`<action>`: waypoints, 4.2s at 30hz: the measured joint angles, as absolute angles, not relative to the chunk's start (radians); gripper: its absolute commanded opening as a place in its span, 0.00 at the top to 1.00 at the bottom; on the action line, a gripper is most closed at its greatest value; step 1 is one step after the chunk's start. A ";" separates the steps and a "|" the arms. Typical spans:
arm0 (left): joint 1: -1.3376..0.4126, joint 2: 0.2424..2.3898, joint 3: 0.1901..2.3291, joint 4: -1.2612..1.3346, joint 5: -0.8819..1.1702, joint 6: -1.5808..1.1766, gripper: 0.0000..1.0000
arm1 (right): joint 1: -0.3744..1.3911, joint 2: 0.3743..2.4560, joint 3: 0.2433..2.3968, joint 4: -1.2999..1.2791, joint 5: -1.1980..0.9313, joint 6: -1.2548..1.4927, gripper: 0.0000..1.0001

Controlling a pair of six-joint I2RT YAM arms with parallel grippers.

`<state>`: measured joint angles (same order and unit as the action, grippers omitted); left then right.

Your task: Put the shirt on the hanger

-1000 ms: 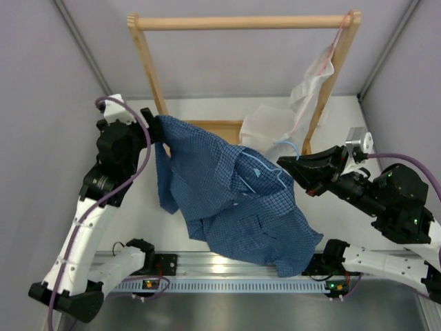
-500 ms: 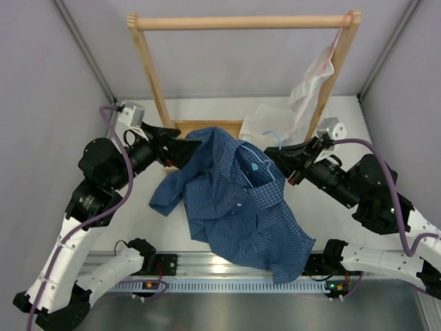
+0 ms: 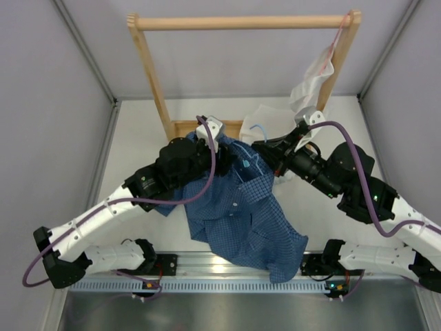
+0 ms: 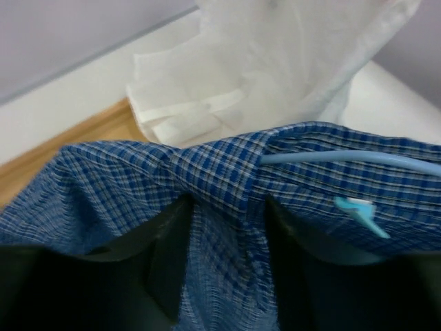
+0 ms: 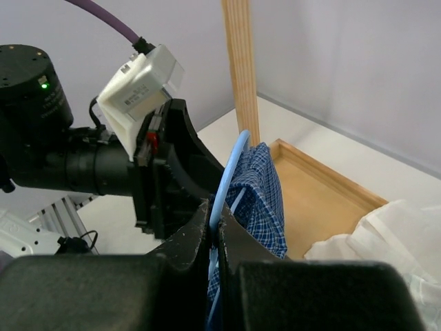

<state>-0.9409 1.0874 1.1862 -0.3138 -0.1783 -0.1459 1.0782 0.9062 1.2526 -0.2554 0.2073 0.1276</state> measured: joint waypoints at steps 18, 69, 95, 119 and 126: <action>-0.953 1.036 1.161 -0.268 -0.209 -0.139 1.00 | 1.078 0.954 1.253 -0.246 0.260 0.109 1.00; -0.951 1.244 1.504 -0.727 0.845 0.464 0.30 | 1.079 0.680 1.258 -0.559 -0.405 -0.019 1.00; -0.949 1.131 1.470 -0.830 0.870 0.477 1.00 | 1.079 0.579 1.286 -0.762 -0.229 -0.017 0.06; -0.947 1.135 1.557 -0.902 0.789 0.474 1.00 | 1.079 0.671 1.239 -0.973 -0.408 0.074 1.00; -0.934 1.135 1.582 -0.898 0.734 0.450 1.00 | 1.079 0.632 1.229 -0.919 -0.350 0.044 1.00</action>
